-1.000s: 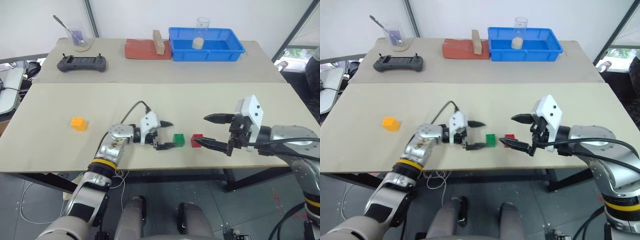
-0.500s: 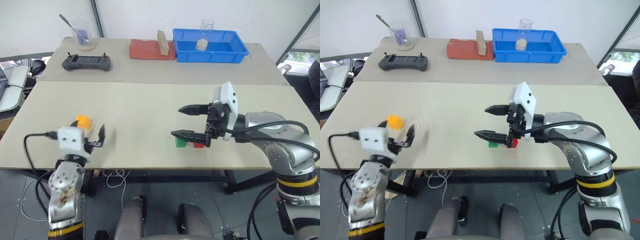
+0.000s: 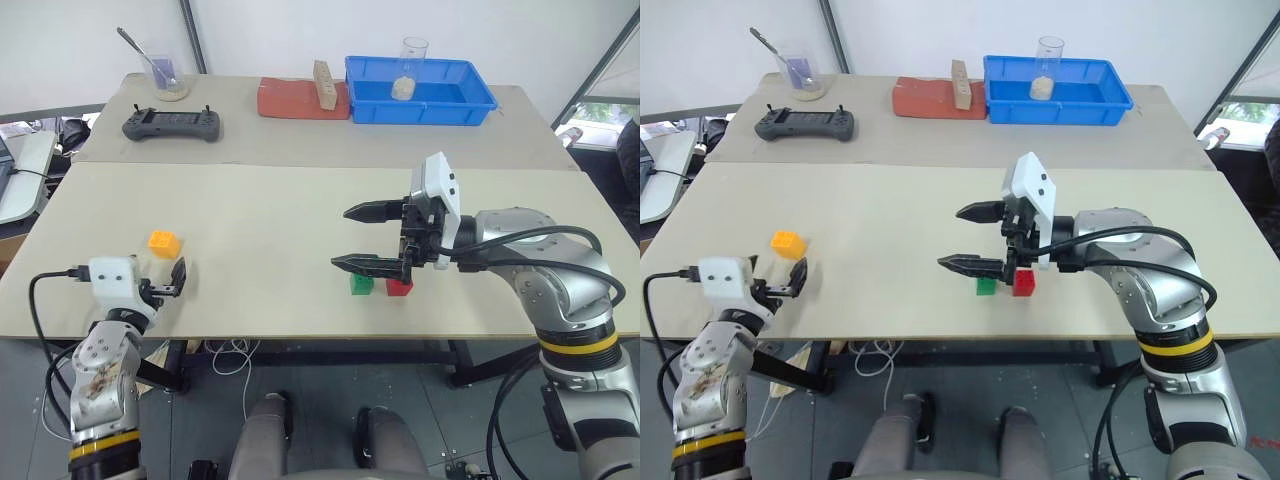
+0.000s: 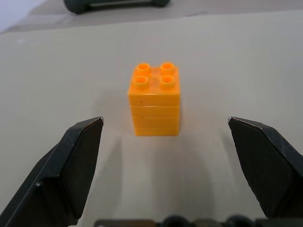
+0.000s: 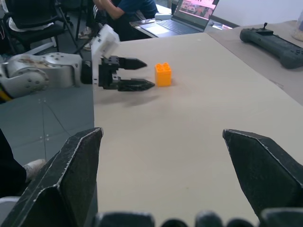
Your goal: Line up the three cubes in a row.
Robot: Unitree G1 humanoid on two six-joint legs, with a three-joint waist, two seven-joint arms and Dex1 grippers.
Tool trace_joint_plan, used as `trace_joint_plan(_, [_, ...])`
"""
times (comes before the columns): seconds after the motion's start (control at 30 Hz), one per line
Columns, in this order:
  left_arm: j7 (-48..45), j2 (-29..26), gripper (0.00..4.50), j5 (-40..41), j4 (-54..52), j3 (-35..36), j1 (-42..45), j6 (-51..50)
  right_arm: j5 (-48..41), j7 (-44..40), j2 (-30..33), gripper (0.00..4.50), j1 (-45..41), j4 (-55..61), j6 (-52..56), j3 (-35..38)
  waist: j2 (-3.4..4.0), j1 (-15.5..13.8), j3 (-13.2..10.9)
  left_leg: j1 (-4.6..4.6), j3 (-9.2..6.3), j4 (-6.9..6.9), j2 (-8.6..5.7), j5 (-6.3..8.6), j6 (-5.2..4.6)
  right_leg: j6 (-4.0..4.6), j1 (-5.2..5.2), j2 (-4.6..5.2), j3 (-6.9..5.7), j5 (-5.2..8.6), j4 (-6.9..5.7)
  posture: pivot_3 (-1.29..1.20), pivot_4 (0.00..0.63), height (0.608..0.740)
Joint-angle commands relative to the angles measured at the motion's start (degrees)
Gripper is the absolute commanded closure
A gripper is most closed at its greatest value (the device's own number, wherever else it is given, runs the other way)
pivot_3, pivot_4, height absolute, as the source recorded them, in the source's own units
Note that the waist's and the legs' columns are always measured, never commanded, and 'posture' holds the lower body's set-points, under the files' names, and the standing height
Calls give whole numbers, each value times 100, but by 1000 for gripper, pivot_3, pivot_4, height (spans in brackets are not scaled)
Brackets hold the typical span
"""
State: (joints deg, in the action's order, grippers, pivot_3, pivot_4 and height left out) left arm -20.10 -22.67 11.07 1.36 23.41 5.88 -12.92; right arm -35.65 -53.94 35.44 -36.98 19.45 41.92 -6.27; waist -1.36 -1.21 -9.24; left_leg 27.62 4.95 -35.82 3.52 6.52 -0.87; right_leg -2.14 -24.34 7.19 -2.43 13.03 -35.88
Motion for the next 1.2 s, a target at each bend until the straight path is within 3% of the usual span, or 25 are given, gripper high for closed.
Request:
trace_joint_plan(0.03, [-168, -292, 11, -45, 562, -63, 357, 422, -407, 119, -81, 0, -202, 413, 162, 320, 0, 11, 0, 0, 1, 1, 1, 0, 0, 1, -1, -1, 0, 0, 0, 0, 150, 740])
trace_joint_plan(0.27, [-503, -500, 11, -54, 1504, -380, 876, 835, -731, 439, -147, 0, -341, 631, 422, 480, 0, 21, 0, 0, 14, 3, 17, 0, 1, 6, -3, -3, -2, -2, 1, 0, 150, 740])
trace_joint_plan(0.37, [-493, -487, 849, -13, 1543, -397, 922, 895, -725, 507, -88, 0, -266, 688, 433, 502, 0, 21, 0, 0, 24, 6, 22, 1, 1, 10, -5, -2, -3, -4, 2, 0, 150, 740])
trace_joint_plan(0.53, [-470, -418, 3179, 73, 1397, -468, 962, 818, -692, 601, 14, 0, -133, 729, 421, 570, 0, 27, 0, 0, 28, 7, 25, 1, 1, 10, -5, -2, -2, -4, 2, 0, 150, 740])
trace_joint_plan(0.73, [-1120, -409, 3152, 420, 846, -912, 1193, 396, -641, 664, 235, 0, 213, 892, 349, 712, -1, 4, -1, 1, 32, 7, 27, 1, 1, 11, -4, -2, -3, -3, 4, 0, 150, 740])
trace_joint_plan(0.93, [-3454, -807, 3152, 833, -201, -2471, 1508, -58, -767, 693, 668, 0, 598, 1218, 446, 1020, -2, -29, -1, 5, 46, 7, 27, 1, 2, 10, 0, 2, -2, -3, 11, 0, 150, 740])
trace_joint_plan(1.2, [-5375, -680, 3152, 451, 1568, -3533, 2691, 887, -922, 1038, 734, 0, 823, 1483, 619, 1164, -2, 46, -1, 4, 42, 5, 36, -2, -3, 17, 7, -13, -2, 0, 0, 0, 150, 740])
